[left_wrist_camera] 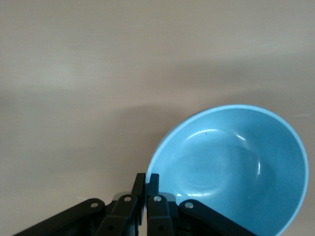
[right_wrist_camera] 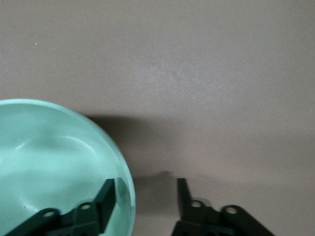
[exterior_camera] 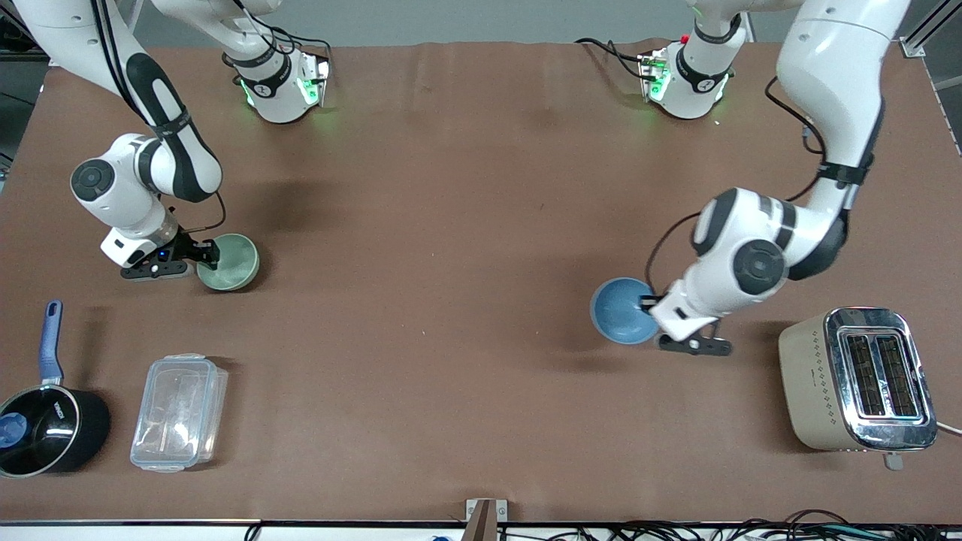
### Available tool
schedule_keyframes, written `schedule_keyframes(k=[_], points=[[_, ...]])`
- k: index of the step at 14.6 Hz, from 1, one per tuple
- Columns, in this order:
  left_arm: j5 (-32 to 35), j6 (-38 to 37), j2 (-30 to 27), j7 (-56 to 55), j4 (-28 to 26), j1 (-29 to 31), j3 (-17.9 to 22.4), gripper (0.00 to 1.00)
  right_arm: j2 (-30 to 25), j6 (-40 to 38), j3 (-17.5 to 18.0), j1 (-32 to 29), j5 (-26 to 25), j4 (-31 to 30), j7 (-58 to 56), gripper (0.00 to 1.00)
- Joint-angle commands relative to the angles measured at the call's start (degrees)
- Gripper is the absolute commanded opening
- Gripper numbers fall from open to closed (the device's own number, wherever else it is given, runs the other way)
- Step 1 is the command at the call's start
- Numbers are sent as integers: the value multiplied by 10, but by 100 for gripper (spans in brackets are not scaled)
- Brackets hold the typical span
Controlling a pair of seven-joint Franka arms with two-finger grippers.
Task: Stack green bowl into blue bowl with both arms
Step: 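Close both grippers on the bowl rims, right on green, left on blue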
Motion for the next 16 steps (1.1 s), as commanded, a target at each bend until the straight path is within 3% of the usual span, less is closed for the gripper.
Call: schedule_keyframes(k=[1, 2, 4, 8, 12, 15, 16], points=[[-6, -17, 28, -121, 49, -68, -9, 1, -3, 0, 4, 4, 15, -8, 1, 15], [-5, -17, 38, -177, 59, -98, -9, 1, -3, -10, 5, 4, 19, -6, 3, 0], [-3, -16, 72, -284, 93, -156, -9, 1, -9, -65, 11, 4, 48, 9, 2, 0], [-4, 1, 130, -381, 150, -226, -8, 1, -66, -194, 11, 11, 54, 58, 0, 0], [-4, 31, 158, -404, 153, -256, -5, 2, -87, -425, 11, 21, 63, 206, 11, 0], [-4, 31, 160, -403, 152, -257, -5, 19, -87, -541, 12, 42, 89, 302, 37, 0], [-5, 31, 158, -403, 152, -256, -5, 43, -87, -553, 23, 54, 98, 313, 61, 0]])
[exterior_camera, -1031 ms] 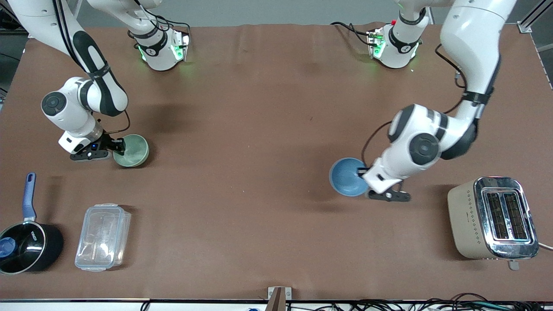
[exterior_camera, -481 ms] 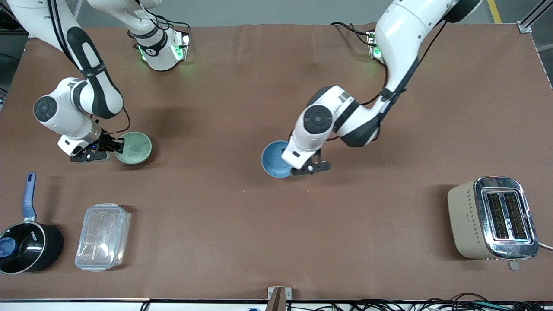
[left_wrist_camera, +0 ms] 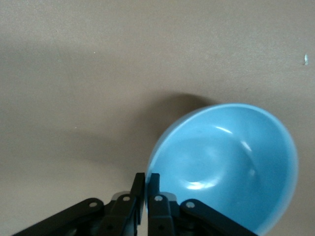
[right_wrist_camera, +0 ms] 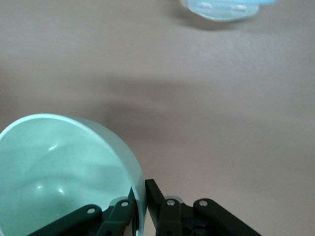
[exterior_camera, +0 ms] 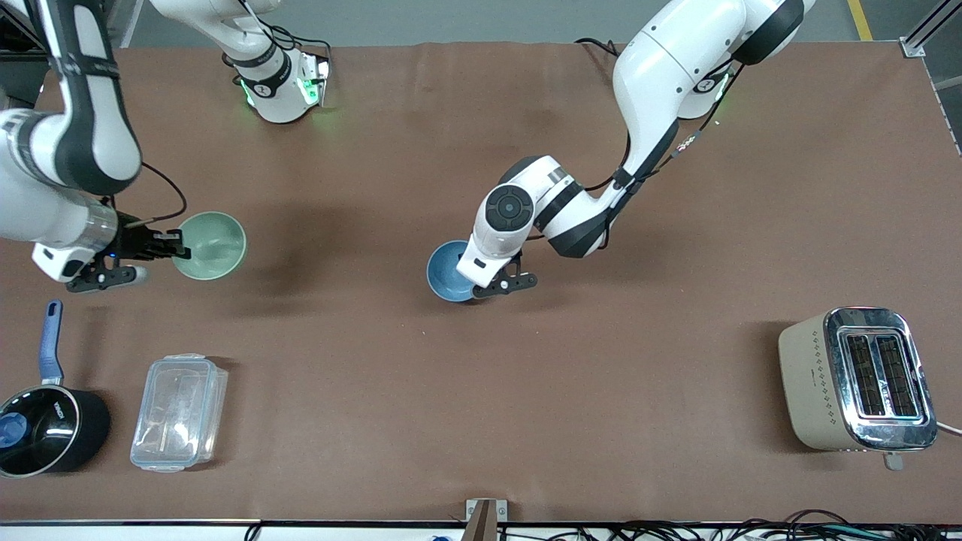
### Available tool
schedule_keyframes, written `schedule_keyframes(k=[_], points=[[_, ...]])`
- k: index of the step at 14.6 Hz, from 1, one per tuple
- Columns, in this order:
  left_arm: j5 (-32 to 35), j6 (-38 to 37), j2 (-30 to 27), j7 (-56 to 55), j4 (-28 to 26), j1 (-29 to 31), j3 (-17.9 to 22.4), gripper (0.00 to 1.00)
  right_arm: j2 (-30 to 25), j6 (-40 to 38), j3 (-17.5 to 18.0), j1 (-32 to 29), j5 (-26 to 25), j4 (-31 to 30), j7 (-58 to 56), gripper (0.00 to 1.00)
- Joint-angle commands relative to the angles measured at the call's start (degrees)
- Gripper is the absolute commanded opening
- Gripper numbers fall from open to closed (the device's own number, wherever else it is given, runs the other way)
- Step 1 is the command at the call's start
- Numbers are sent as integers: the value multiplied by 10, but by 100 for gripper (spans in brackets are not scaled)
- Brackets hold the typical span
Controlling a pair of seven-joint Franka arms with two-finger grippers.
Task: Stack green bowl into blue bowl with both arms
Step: 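Place the blue bowl with the left gripper while the right gripper carries green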
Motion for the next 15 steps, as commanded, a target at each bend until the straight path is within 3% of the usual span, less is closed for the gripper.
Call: schedule_keyframes(k=[1, 4, 8, 11, 15], points=[[1, -3, -4, -1, 15, -2, 6, 98, 9, -34, 37, 24, 25, 37, 71, 0], [10, -8, -37, 1, 19, 13, 12, 100, 13, 2, 126, 25, 35, 44, 183, 0], [10, -76, -124, 44, 18, 103, 20, 100, 49, 91, 240, 30, 36, 43, 312, 0], [9, -144, -183, 166, 18, 193, 18, 100, 100, 182, 314, 41, 31, 43, 410, 0], [10, -219, -261, 288, 20, 276, 19, 100, 154, 265, 329, 107, 8, 44, 513, 0]])
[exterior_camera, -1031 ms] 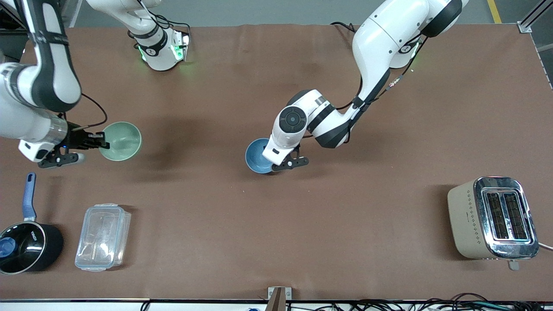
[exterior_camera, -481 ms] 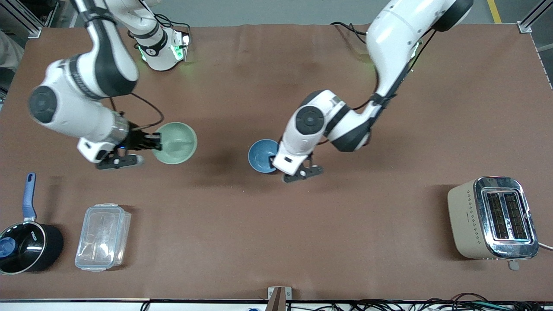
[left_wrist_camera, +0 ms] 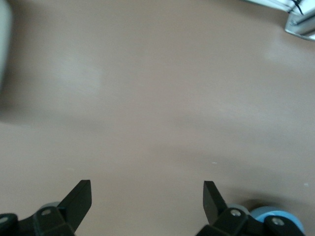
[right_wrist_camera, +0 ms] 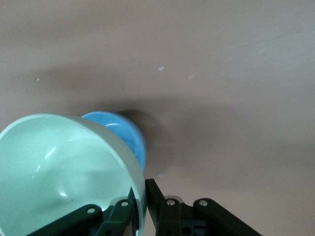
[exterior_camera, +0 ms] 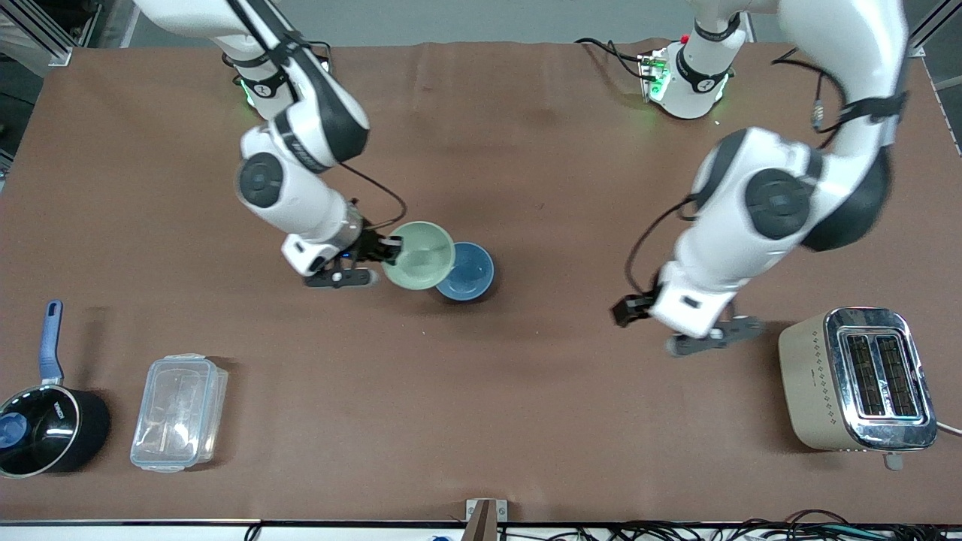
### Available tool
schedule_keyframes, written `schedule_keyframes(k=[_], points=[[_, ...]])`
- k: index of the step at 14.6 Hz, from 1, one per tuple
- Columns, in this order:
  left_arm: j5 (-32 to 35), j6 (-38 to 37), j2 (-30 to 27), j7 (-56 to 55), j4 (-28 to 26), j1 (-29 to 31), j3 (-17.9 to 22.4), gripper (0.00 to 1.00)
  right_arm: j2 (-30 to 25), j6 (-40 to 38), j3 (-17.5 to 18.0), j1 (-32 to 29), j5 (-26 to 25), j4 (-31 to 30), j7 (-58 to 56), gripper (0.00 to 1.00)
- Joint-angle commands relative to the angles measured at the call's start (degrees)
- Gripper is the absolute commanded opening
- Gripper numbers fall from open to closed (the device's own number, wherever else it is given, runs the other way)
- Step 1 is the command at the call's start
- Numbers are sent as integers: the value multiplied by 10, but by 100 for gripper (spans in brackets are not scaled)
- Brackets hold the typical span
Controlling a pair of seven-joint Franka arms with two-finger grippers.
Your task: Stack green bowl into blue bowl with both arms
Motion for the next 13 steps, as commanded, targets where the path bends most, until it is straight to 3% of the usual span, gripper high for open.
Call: schedule_keyframes(k=[1, 4, 9, 12, 13], points=[[5, -51, -67, 73, -17, 47, -3, 100, 30, 33, 3, 32, -34, 8, 67, 0], [-1, -108, -119, 148, -17, 91, -3, 100, 61, 72, 4, 61, -81, 8, 123, 0], [-6, -173, -181, 270, -18, 113, -1, 100, 74, 75, 3, 85, -100, 2, 135, 0], [-27, -179, -230, 311, -59, 71, 60, 100, 82, 76, 2, 83, -118, 2, 141, 0], [-36, -185, -249, 320, -70, 45, 104, 100, 86, 77, 2, 82, -125, 2, 141, 1]])
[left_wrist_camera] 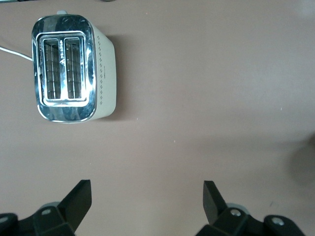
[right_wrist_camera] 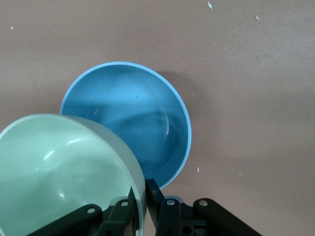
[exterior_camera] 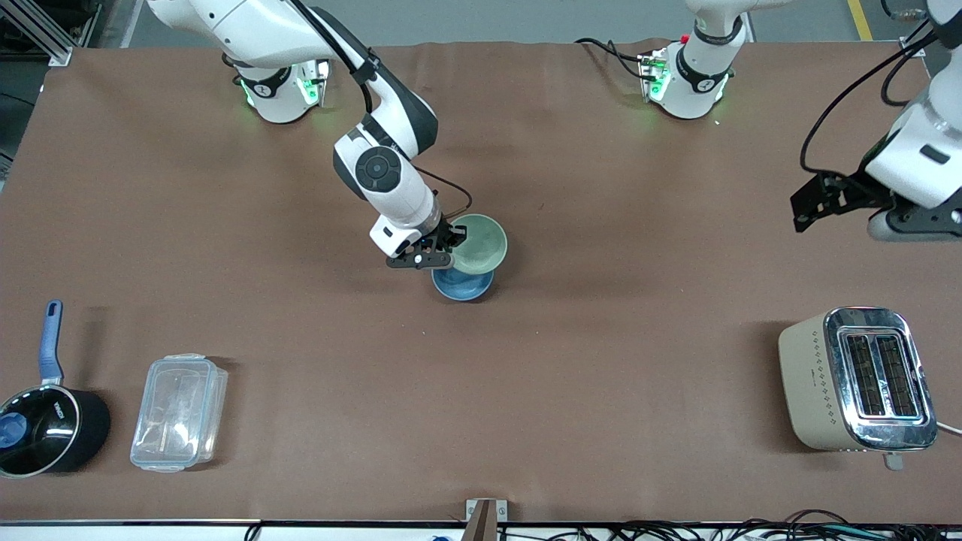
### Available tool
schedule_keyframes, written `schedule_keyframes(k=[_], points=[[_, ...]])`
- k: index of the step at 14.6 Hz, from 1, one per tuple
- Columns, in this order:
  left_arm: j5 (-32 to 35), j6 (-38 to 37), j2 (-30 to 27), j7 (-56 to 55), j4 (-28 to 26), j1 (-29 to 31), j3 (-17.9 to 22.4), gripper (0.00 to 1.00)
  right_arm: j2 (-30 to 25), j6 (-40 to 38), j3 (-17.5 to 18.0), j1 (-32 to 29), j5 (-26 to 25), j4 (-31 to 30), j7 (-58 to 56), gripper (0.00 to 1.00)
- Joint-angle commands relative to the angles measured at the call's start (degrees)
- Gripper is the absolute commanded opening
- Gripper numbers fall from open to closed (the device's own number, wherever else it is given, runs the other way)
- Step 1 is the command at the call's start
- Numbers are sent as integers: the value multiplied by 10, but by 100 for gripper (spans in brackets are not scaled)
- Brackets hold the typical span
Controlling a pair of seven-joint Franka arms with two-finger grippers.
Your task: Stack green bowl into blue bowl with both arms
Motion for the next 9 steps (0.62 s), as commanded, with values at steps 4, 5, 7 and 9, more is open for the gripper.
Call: schedule_keyframes(k=[4, 5, 7, 9], points=[[-53, -28, -78, 42, -71, -98, 150, 100, 20, 29, -1, -8, -29, 0, 19, 1], [-54, -29, -78, 40, -75, -96, 149, 100, 20, 28, -1, -12, -29, 1, 17, 1], [-52, -28, -76, 35, -73, -97, 149, 100, 20, 27, -1, -23, -35, 5, 16, 1], [-49, -27, -75, 34, -73, -100, 148, 100, 20, 25, -1, -33, -35, 8, 12, 1]])
